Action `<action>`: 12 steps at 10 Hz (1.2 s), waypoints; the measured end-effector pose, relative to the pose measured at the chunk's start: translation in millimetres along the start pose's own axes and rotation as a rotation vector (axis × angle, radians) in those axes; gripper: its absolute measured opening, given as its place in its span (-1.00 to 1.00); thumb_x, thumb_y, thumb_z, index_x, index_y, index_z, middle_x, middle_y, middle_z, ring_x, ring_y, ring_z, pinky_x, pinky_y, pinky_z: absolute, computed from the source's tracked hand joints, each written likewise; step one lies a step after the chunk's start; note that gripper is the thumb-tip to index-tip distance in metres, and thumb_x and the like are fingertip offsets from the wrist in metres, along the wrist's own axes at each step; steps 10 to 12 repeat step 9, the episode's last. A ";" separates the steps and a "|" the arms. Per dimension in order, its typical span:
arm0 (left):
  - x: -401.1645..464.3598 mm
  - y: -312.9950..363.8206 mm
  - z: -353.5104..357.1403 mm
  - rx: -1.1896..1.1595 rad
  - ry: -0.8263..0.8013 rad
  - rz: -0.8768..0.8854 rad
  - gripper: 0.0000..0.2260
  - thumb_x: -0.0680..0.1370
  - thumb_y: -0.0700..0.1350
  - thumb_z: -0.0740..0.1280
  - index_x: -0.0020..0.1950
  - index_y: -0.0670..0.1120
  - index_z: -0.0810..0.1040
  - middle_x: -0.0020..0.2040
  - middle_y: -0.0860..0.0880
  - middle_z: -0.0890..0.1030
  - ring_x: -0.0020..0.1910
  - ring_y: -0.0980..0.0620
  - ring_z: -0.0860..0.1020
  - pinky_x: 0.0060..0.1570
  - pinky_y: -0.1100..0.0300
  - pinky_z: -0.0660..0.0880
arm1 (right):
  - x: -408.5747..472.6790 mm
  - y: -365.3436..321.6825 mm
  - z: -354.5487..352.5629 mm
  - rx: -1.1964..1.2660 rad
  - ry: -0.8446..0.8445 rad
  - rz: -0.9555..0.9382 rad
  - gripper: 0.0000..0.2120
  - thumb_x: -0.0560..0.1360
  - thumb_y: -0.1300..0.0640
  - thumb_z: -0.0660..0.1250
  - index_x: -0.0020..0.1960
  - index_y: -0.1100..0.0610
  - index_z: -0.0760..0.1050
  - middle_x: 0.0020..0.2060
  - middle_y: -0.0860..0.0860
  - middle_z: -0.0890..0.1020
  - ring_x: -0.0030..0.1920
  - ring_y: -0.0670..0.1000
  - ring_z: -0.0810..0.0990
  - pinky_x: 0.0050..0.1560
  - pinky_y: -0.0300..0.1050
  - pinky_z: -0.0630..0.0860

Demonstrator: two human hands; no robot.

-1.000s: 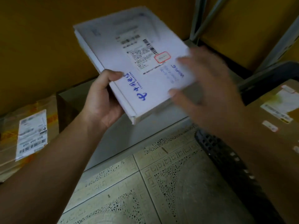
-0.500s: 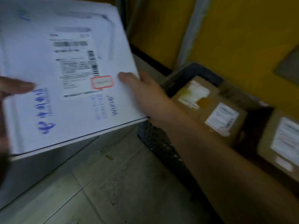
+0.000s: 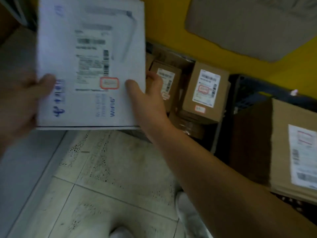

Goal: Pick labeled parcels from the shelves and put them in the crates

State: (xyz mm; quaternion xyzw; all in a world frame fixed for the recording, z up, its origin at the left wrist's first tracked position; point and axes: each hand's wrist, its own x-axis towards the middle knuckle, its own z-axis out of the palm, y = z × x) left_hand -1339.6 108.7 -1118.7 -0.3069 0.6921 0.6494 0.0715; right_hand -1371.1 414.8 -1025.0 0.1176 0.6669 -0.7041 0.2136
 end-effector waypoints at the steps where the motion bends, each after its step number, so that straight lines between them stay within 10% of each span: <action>1: -60.5 69.7 82.5 0.208 -0.006 0.125 -0.73 0.63 0.19 0.40 0.26 0.11 0.68 0.20 -0.02 0.76 0.08 -0.16 0.73 0.17 -0.22 0.61 | -9.6 2.3 -32.8 0.073 0.131 0.057 -0.53 0.68 0.10 0.33 0.48 -0.08 0.18 0.13 -0.07 0.62 0.14 0.03 0.70 0.10 -0.07 0.69; 3: -29.6 88.2 141.4 0.400 -0.079 0.091 -0.68 0.72 -0.01 0.34 0.48 0.15 0.56 0.25 -0.01 0.69 0.17 -0.07 0.67 0.30 -0.03 0.58 | 4.8 20.8 -58.4 0.121 0.309 0.123 -0.52 0.71 0.11 0.26 0.57 -0.09 0.21 0.26 -0.05 0.58 0.19 0.00 0.64 0.27 0.08 0.60; 5: 2.0 80.6 178.5 0.491 -0.047 0.062 -0.62 0.75 -0.03 0.28 0.58 0.05 0.48 0.39 -0.04 0.61 0.17 -0.02 0.57 -0.14 0.32 0.48 | 35.0 45.7 -54.8 0.062 0.414 0.246 -0.50 0.71 0.10 0.22 0.64 0.01 0.26 0.43 0.06 0.55 0.40 0.15 0.54 0.50 0.19 0.44; 8: 11.7 60.0 198.1 0.646 -0.056 0.007 -0.54 0.73 0.03 0.29 0.65 0.04 0.37 0.51 -0.09 0.53 0.39 -0.16 0.54 0.35 0.05 0.51 | 51.5 56.2 -64.3 0.052 0.522 0.316 -0.60 0.74 0.15 0.17 0.57 0.12 0.36 0.45 0.08 0.52 0.42 0.11 0.50 0.42 -0.19 0.36; 12: 5.7 57.6 194.7 0.676 -0.059 0.019 -0.44 0.71 0.09 0.31 0.69 0.08 0.26 0.52 -0.06 0.52 0.39 -0.19 0.56 0.43 -0.13 0.52 | 46.3 58.3 -62.4 -0.030 0.521 0.297 -0.75 0.68 0.15 0.21 0.31 0.16 0.49 0.23 0.03 0.62 0.25 0.08 0.58 0.36 0.00 0.48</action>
